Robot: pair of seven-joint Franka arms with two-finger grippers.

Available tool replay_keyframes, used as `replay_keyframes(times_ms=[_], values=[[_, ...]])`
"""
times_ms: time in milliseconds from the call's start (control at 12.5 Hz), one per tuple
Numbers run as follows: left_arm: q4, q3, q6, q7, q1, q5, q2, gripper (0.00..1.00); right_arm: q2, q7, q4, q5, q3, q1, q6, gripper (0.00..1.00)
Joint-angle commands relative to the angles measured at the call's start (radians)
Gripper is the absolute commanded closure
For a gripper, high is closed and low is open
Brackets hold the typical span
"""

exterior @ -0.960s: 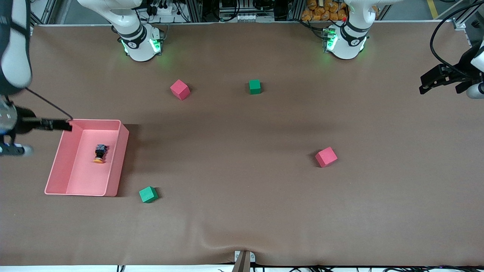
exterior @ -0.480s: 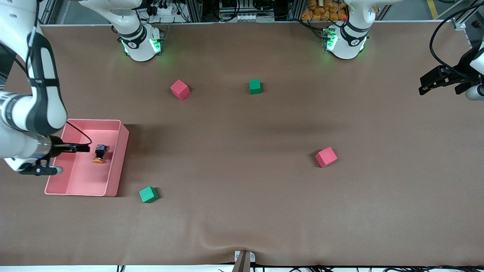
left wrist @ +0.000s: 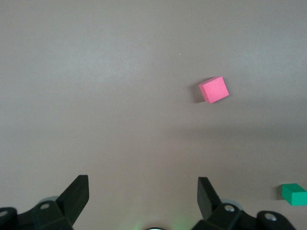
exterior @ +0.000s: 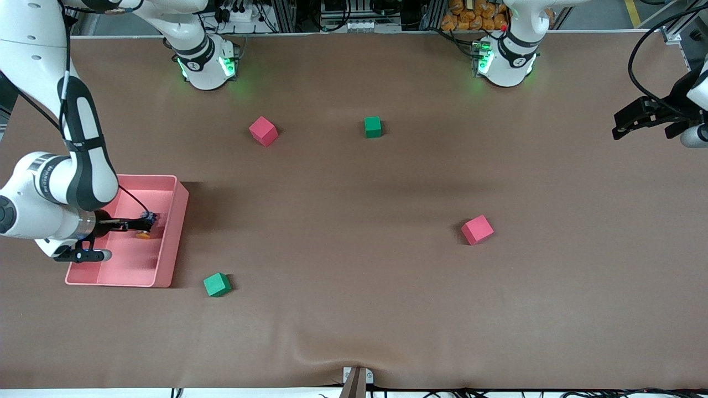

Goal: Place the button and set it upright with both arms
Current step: 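Close the right gripper on the black button's body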

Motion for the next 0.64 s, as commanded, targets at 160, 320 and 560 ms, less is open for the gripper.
replay_keyframes(times_ms=[160,320,560], values=[[0.018,-0.005,-0.003,0.02,0.007,-0.005,0.012,0.0,0.034,-0.056,-0.064,0.046,0.007,-0.022,0.138,0.0],[0.017,-0.005,-0.003,0.02,0.007,-0.005,0.012,0.0,0.047,-0.056,-0.065,0.058,0.007,-0.022,0.148,0.0],[0.014,-0.005,-0.004,0.02,0.007,-0.006,0.012,0.0,0.061,-0.056,-0.064,0.091,0.007,-0.015,0.153,0.0]])
